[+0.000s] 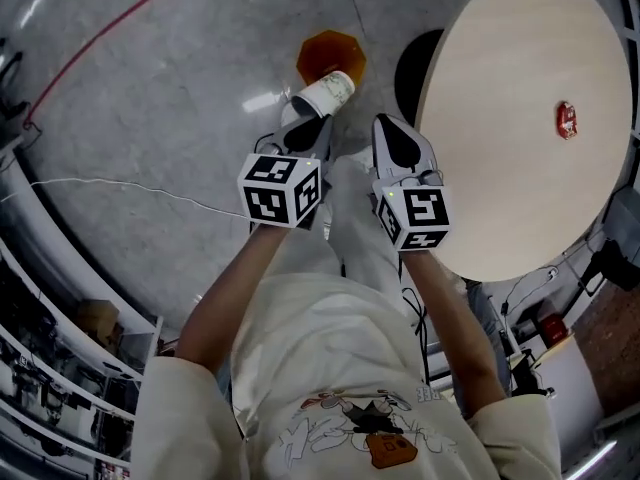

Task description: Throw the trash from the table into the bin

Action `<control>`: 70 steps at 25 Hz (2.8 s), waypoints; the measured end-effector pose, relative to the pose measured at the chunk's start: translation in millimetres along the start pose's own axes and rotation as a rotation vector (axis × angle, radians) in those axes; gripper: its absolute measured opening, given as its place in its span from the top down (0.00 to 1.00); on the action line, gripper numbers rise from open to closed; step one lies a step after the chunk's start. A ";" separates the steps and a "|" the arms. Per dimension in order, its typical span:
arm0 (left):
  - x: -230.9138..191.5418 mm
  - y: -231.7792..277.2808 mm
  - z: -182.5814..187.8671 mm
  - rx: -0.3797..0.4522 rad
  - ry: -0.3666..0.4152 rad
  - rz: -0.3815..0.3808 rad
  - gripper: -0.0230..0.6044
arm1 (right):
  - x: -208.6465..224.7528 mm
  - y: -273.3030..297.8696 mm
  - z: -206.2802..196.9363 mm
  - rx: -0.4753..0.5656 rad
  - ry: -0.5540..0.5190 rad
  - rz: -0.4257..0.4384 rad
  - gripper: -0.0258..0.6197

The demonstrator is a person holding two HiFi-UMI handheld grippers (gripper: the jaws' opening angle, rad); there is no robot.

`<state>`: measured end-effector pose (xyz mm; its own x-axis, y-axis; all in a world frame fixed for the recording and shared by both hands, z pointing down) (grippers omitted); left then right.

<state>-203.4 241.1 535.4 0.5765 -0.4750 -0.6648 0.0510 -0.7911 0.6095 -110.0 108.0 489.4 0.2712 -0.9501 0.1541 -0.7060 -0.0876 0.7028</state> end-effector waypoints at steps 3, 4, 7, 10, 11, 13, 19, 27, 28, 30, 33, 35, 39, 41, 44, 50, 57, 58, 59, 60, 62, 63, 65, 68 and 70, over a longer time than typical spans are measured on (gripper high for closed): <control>-18.3 11.6 -10.4 -0.006 -0.014 0.011 0.92 | -3.0 20.4 -16.0 -0.015 0.040 -0.024 0.95; -25.3 15.3 -14.1 -0.008 -0.021 0.014 0.92 | -4.5 27.5 -22.6 -0.022 0.061 -0.031 0.95; -46.2 29.1 -24.1 -0.015 -0.034 0.021 0.92 | -5.9 50.8 -43.8 -0.054 0.120 -0.051 0.95; -66.8 44.3 -35.5 -0.035 -0.042 0.025 0.92 | -6.3 73.0 -63.2 -0.061 0.127 -0.059 0.95; -73.4 50.7 -38.7 -0.042 -0.048 0.023 0.92 | -4.9 80.6 -69.4 -0.060 0.124 -0.061 0.95; -84.6 64.3 -43.9 -0.052 -0.045 0.016 0.92 | 0.5 95.5 -81.4 -0.058 0.119 -0.069 0.95; -113.2 96.3 -61.6 -0.107 0.003 0.021 0.92 | 10.6 127.5 -114.7 -0.056 0.134 -0.107 0.95; -153.7 169.0 -84.3 -0.152 0.017 0.030 0.92 | 39.9 184.9 -161.7 -0.050 0.134 -0.125 0.95; -157.9 176.3 -89.6 -0.157 0.018 0.034 0.92 | 44.2 192.1 -169.3 -0.050 0.137 -0.133 0.95; -168.2 189.9 -99.6 -0.161 0.018 0.042 0.92 | 52.6 207.9 -184.9 -0.055 0.150 -0.148 0.95; -185.5 210.0 -115.1 -0.166 0.022 0.043 0.92 | 62.6 228.8 -209.7 -0.074 0.160 -0.163 0.95; -197.7 225.5 -124.6 -0.173 0.031 0.040 0.92 | 68.9 240.7 -224.4 -0.085 0.147 -0.167 0.95; -218.4 250.5 -148.5 -0.209 0.038 0.041 0.92 | 78.4 251.5 -252.6 -0.111 0.149 -0.175 0.95; -225.8 261.9 -157.0 -0.224 0.047 0.034 0.92 | 83.1 255.0 -264.0 -0.117 0.164 -0.176 0.95; -236.2 272.4 -162.1 -0.244 0.075 0.022 0.92 | 82.1 263.2 -275.2 -0.124 0.169 -0.168 0.95; -257.5 284.0 -174.5 -0.279 0.048 0.005 0.92 | 71.1 275.9 -281.5 -0.135 0.164 -0.141 0.95; -234.9 273.9 -165.6 -0.347 0.072 -0.074 0.60 | 71.1 258.2 -268.8 -0.143 0.147 -0.143 0.95; -229.8 269.5 -161.5 -0.346 0.075 -0.074 0.60 | 71.0 253.9 -265.5 -0.144 0.149 -0.149 0.95; -224.7 264.4 -157.2 -0.340 0.070 -0.077 0.62 | 70.3 249.8 -262.0 -0.143 0.157 -0.151 0.95; -219.6 259.0 -153.5 -0.333 0.060 -0.080 0.65 | 69.1 245.5 -258.7 -0.141 0.169 -0.150 0.95; -208.6 248.4 -149.4 -0.328 0.042 -0.084 0.71 | 65.8 235.5 -254.0 -0.136 0.180 -0.142 0.95; -203.1 244.3 -147.1 -0.328 0.044 -0.082 0.72 | 64.6 230.9 -251.9 -0.131 0.175 -0.139 0.95; -193.8 238.2 -138.5 -0.320 0.070 -0.065 0.79 | 63.7 224.3 -246.5 -0.118 0.165 -0.138 0.95; -179.6 221.5 -126.5 -0.302 0.102 -0.028 0.95 | 58.0 209.4 -238.7 -0.105 0.182 -0.139 0.95; -168.0 207.6 -117.5 -0.290 0.103 -0.022 0.95 | 52.0 197.8 -228.3 -0.091 0.188 -0.130 0.95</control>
<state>-193.8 201.9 824.4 0.6517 -0.4053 -0.6411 0.2869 -0.6508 0.7030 -86.2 109.6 795.0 0.4790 -0.8594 0.1788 -0.5979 -0.1703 0.7833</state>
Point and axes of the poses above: the fingertips, and each gripper's own axes: y forward along the fingers, x to its right, z out of its top, the point moved 9 cm from there along -y, backward along the fingers, and after that the axes turned 5 degrees about -z, right-handed, at the moved point
